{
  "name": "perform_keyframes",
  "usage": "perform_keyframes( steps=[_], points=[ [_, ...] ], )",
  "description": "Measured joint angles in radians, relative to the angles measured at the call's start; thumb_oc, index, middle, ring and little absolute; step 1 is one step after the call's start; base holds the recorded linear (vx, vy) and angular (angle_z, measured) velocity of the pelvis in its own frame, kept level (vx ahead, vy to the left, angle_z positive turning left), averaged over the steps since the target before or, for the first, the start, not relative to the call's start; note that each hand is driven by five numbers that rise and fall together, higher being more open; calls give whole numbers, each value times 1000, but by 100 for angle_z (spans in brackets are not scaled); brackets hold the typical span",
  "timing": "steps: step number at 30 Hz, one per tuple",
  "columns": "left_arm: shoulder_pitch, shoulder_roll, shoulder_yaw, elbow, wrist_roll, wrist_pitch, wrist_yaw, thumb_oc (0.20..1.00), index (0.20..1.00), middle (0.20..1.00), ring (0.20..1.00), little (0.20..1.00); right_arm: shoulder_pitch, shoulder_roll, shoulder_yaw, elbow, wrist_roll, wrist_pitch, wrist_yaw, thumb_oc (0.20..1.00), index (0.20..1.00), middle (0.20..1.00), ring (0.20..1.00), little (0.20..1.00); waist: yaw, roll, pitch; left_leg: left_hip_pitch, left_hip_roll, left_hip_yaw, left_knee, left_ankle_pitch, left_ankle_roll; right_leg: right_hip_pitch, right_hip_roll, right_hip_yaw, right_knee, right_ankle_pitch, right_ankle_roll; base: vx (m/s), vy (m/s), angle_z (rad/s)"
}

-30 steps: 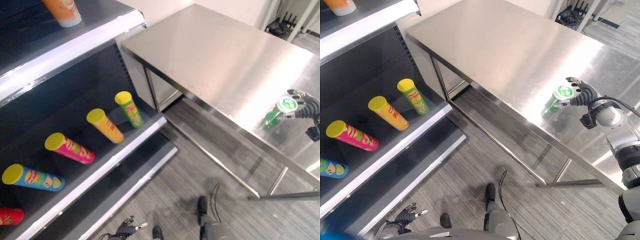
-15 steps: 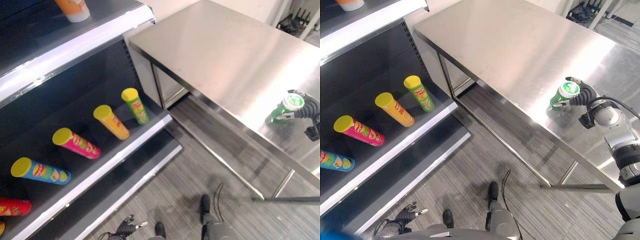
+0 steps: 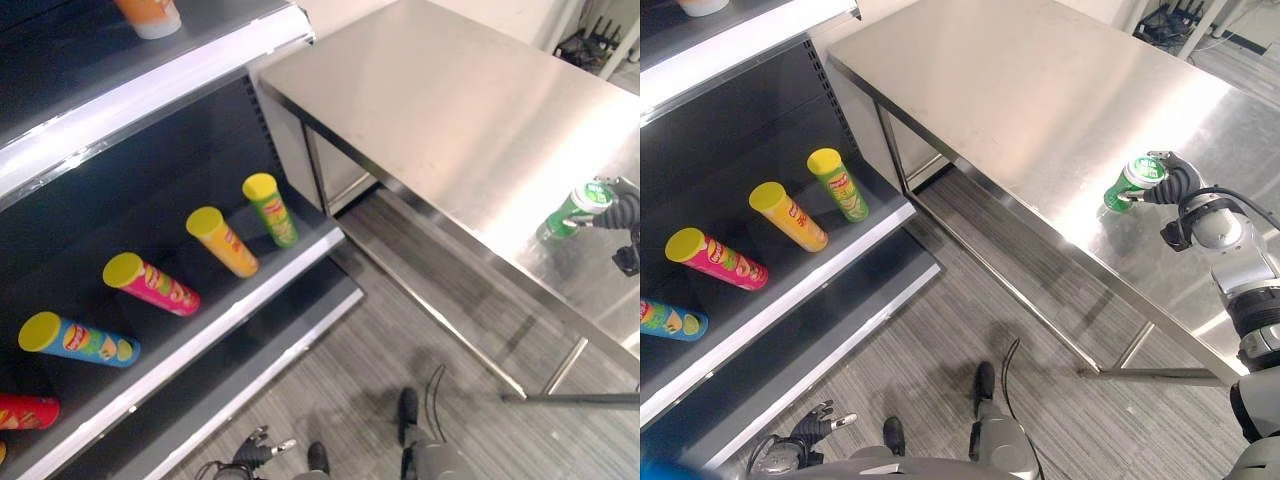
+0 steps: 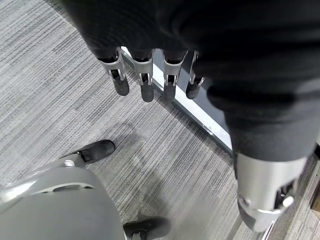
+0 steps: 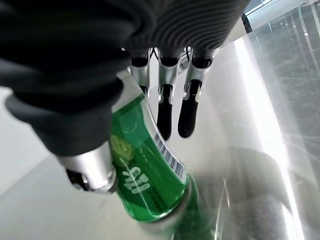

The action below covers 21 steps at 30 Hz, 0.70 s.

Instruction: Put the goods on the table back onto the shelves and tidy them up.

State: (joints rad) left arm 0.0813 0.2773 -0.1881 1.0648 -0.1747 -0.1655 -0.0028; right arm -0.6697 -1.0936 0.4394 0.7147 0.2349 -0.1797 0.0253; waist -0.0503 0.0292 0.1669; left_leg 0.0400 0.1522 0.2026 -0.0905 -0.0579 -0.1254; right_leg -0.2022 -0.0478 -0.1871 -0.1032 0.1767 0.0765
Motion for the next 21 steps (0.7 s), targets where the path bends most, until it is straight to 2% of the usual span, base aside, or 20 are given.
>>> perform_keyframes(
  steps=[11,14,19,21],
  points=[
    [0,0,11,2,0,1,2,1000,1000,1000,1000,1000,12,0,-11,-15,-2,3,-4,200,200,200,200,200,-1,-1,1,5,0,-9,0,0,0,10,-1,-8,2,0,0,0,-1,1],
    [-1,-1,39,0,0,1,5,1000,1000,1000,1000,1000,110,-1,-135,-150,-1,2,-33,200,200,200,200,200,-2,-2,1,9,2,-21,0,0,0,21,-2,-19,1,-5,6,1,-8,10],
    [-1,-4,90,-4,2,1,28,1000,1000,1000,1000,1000,375,-1,-445,-485,-3,-28,-79,200,200,200,200,200,-5,-5,3,16,3,-33,0,0,0,36,-5,-27,2,-11,13,19,-19,7],
    [3,-12,127,0,7,2,33,1000,1000,1000,1000,1000,443,-1,-542,-585,-39,-43,-104,200,200,200,200,200,-25,-5,4,19,3,-47,0,0,0,52,-8,-39,3,-16,14,11,-17,17]
  ],
)
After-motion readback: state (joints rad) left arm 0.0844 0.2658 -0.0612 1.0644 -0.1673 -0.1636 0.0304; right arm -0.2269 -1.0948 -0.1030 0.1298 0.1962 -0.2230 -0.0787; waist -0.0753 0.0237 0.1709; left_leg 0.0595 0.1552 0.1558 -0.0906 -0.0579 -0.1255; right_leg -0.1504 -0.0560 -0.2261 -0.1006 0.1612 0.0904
